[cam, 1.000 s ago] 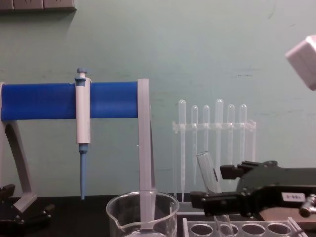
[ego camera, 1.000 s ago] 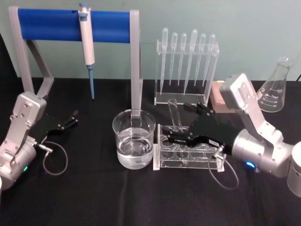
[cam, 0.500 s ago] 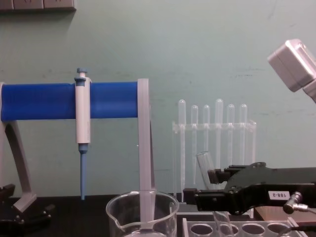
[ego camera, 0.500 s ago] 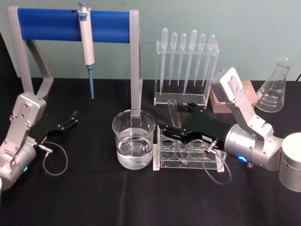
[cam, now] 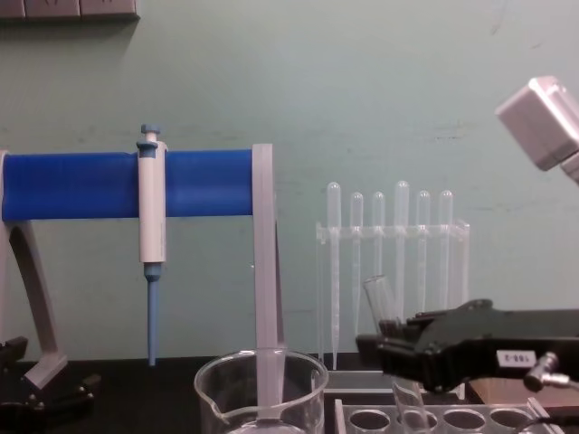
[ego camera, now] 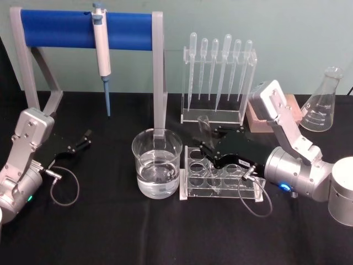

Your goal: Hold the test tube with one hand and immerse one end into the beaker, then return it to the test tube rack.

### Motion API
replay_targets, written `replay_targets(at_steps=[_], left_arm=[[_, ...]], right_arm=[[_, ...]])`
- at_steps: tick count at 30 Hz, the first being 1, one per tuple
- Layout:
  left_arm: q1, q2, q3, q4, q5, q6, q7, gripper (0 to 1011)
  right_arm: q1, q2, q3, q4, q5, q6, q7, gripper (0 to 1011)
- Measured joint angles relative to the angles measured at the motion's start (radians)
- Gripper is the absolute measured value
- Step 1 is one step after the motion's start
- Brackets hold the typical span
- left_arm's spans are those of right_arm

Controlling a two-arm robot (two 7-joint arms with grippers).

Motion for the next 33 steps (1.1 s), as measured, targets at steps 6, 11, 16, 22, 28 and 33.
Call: replay_targets(at_steps=[6, 11, 16, 22, 28, 33], left_arm=[[0.0, 0.0, 0.0, 0.0, 0.0, 0.0, 0.0, 1000], [0.0, 0.0, 0.0, 0.0, 0.0, 0.0, 0.0, 1000], [0.0, 0.0, 0.0, 0.0, 0.0, 0.0, 0.0, 1000], [0.0, 0.0, 0.0, 0.0, 0.0, 0.0, 0.0, 1000], [0.0, 0.0, 0.0, 0.0, 0.0, 0.0, 0.0, 1000], [0.0, 0.0, 0.0, 0.0, 0.0, 0.0, 0.0, 1000]], right_arm=[[-0.037, 0.004, 0.046, -0.052, 0.04, -0.019, -0.003, 226], [-0.073, 0.009, 0.086, -0.107, 0.079, -0.043, -0.017, 225], [-0.103, 0.014, 0.118, -0.162, 0.111, -0.061, -0.036, 225], [-0.115, 0.016, 0.128, -0.194, 0.122, -0.066, -0.054, 225], [-0.121, 0.011, 0.132, -0.199, 0.126, -0.068, -0.07, 225], [-0.12, 0.012, 0.131, -0.199, 0.125, -0.068, -0.07, 225]])
